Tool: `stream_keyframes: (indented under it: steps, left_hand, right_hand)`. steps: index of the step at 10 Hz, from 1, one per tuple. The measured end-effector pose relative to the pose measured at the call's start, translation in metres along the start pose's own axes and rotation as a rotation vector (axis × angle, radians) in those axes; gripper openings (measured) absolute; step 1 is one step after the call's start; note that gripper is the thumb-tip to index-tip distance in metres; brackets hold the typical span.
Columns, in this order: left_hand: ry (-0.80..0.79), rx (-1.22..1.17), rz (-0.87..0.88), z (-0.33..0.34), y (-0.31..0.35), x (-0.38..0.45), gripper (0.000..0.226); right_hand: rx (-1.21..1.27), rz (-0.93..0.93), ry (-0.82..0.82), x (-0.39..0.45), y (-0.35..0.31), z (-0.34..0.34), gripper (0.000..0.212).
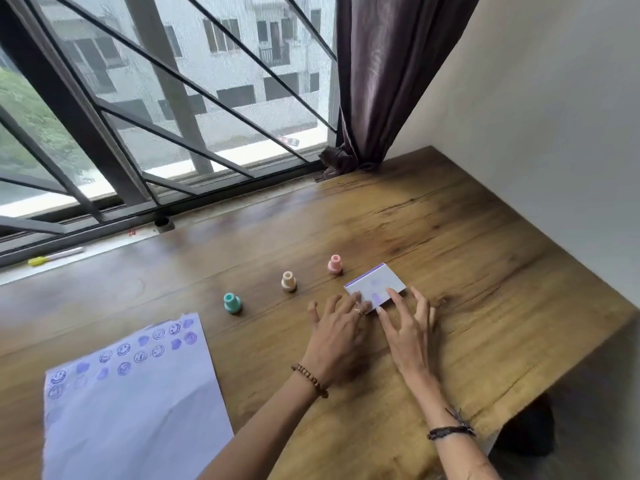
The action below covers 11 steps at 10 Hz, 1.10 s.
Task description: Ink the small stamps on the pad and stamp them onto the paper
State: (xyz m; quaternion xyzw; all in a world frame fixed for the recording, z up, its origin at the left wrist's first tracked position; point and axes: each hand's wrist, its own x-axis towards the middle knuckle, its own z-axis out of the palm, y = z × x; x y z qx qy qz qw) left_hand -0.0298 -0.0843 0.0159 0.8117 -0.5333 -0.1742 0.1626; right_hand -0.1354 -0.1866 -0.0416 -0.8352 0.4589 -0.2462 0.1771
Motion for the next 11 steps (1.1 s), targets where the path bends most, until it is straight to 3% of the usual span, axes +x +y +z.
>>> stream_keyframes:
  steps: [2,4,5,6,8,10,11]
  left_hand:
    - [0.107,-0.072,-0.034,0.003,-0.030,-0.061,0.053]
    - [0.344,-0.153,-0.347,0.002,-0.096,-0.176,0.051]
    - [0.331,-0.149,-0.484,-0.006,-0.124,-0.235,0.042]
    - [0.357,-0.183,-0.494,-0.001,-0.151,-0.280,0.049]
    - [0.377,-0.205,-0.443,0.012,-0.156,-0.298,0.049]
    - [0.345,-0.205,-0.463,0.008,-0.151,-0.289,0.068]
    - [0.378,-0.239,-0.431,-0.006,-0.147,-0.281,0.048]
  right_hand:
    - [0.072,-0.109,0.014,-0.033,-0.030,-0.004,0.044]
    - [0.305,-0.366,-0.241,-0.134,-0.119,0.031,0.043]
    - [0.264,-0.523,-0.356,-0.172,-0.145,0.040,0.046]
    - [0.121,-0.645,-0.378,-0.179,-0.152,0.042,0.050]
    - [0.176,-0.508,-0.422,-0.181,-0.149,0.041,0.047]
    - [0.158,-0.465,-0.532,-0.177,-0.147,0.028,0.063]
    - [0.172,-0.437,-0.560,-0.173,-0.155,0.022,0.073]
